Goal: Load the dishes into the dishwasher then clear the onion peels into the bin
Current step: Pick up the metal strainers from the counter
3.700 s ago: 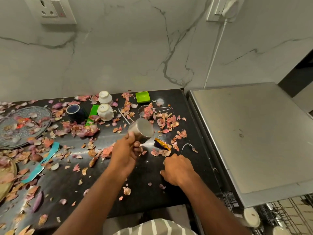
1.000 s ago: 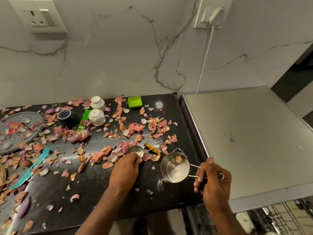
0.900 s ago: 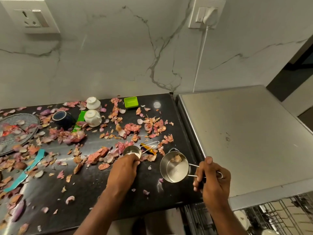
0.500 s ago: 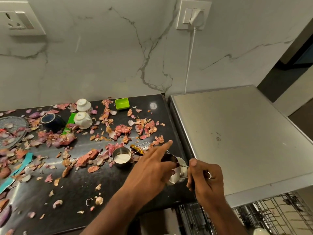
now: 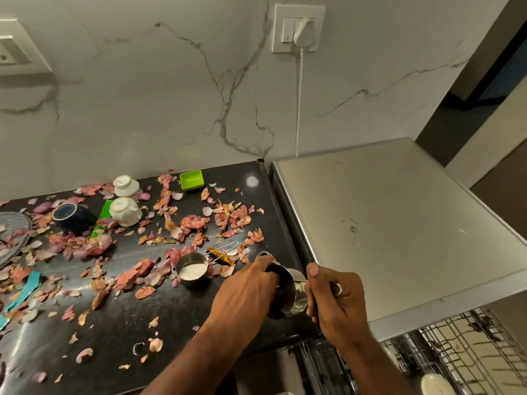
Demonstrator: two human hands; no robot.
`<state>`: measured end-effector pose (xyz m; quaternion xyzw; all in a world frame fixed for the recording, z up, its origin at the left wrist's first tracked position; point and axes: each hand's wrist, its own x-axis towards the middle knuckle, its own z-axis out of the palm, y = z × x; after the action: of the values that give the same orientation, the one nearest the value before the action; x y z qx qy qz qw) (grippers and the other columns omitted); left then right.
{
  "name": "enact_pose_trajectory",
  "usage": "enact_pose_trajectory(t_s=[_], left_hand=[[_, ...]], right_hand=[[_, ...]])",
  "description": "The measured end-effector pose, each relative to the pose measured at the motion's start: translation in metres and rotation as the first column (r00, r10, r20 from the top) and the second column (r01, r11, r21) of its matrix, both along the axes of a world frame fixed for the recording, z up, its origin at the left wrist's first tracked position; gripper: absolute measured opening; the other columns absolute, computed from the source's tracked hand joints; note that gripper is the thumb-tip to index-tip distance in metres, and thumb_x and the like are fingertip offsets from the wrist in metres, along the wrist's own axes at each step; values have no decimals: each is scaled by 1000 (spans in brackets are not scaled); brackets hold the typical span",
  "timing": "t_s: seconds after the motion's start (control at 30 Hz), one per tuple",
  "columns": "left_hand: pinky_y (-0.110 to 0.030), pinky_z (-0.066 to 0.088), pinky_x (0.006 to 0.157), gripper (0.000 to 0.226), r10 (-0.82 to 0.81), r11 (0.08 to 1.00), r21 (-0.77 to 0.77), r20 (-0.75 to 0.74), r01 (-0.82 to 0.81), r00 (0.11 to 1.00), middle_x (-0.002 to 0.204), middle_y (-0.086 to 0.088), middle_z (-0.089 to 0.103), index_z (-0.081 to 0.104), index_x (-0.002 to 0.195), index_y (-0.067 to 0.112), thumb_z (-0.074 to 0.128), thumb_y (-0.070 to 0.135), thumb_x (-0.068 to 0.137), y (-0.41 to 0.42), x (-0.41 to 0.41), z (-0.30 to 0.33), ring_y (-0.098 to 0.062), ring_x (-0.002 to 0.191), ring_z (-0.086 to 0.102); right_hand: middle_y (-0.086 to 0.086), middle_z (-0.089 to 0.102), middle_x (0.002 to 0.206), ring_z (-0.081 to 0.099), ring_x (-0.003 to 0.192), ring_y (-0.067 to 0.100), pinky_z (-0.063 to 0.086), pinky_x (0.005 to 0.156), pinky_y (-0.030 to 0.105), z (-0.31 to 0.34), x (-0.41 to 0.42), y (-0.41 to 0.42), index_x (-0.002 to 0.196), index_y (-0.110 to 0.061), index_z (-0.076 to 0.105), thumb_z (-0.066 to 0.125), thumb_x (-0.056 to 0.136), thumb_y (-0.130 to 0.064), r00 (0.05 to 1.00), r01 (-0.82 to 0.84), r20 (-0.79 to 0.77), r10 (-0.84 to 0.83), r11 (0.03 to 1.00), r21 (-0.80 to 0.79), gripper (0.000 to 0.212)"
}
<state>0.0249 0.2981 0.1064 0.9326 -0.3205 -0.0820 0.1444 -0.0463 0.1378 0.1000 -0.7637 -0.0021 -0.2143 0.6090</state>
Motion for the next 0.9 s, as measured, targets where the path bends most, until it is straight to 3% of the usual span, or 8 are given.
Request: enact_pose_trajectory(t_s=[0.17,0.27,0.33,0.47,0.6,0.67,0.77,0.9], left_hand=[[-24,50,103,26,-24,984,-177,12,26,1000,157,13,41,68,123,26,59,37,101,11,-10,2,-5,133,49],[-21,49,101,18,87,911,-409,54,-57,995,146,6,57,70,109,24,69,32,93,36,-11,6,-4,125,57],[-19,48,98,23,167,948,-284,73,-140,983,143,0,61,70,116,24,69,30,93,51,-4,2,-8,120,60],[-34,34,121,59,354,926,175,-92,-335,931,164,0,38,42,154,24,58,48,102,70,5,-18,-19,147,40],[-29,53,98,24,262,957,157,-96,-245,960,135,5,61,69,117,29,60,44,101,65,7,-22,-8,109,59],[-36,56,98,23,198,974,121,-59,-190,978,140,1,59,71,118,28,68,36,97,57,9,-24,-17,115,62],[-42,57,89,20,126,989,86,-84,-119,988,131,-10,67,76,111,20,78,22,91,33,7,-16,-28,110,67],[-32,42,72,5,53,997,65,-128,-45,990,105,-2,72,75,97,27,75,29,93,-5,-1,-9,-19,86,63]], right_hand=[[-6,50,46,52,39,16,43,46,21,0,-2,-4,56,-15,56,47,107,-51,999,50,10,-50,999,3,63],[-2,51,46,54,39,19,45,45,25,0,-4,-14,57,-12,56,47,106,-50,989,146,-13,-145,989,21,63],[1,50,45,53,38,25,45,44,28,-1,-5,-21,57,-11,56,47,105,-48,980,198,-41,-196,977,79,61],[7,50,46,50,38,32,45,44,34,-1,-9,-31,60,-11,57,46,105,-48,970,238,-91,-226,958,162,59],[11,52,52,52,42,32,46,46,35,-3,-16,-40,67,-8,59,46,106,-48,969,227,-147,-199,951,210,57],[11,56,56,54,45,28,46,47,31,-5,-20,-45,78,-7,64,47,109,-44,964,237,-175,-202,948,211,51],[2,65,64,60,49,21,48,47,27,-8,-30,-54,102,-10,68,52,110,-28,938,301,-236,-254,934,193,25],[15,70,70,68,57,29,56,53,34,-17,-56,-74,114,-16,63,57,108,-23,887,403,-328,-326,892,205,11]])
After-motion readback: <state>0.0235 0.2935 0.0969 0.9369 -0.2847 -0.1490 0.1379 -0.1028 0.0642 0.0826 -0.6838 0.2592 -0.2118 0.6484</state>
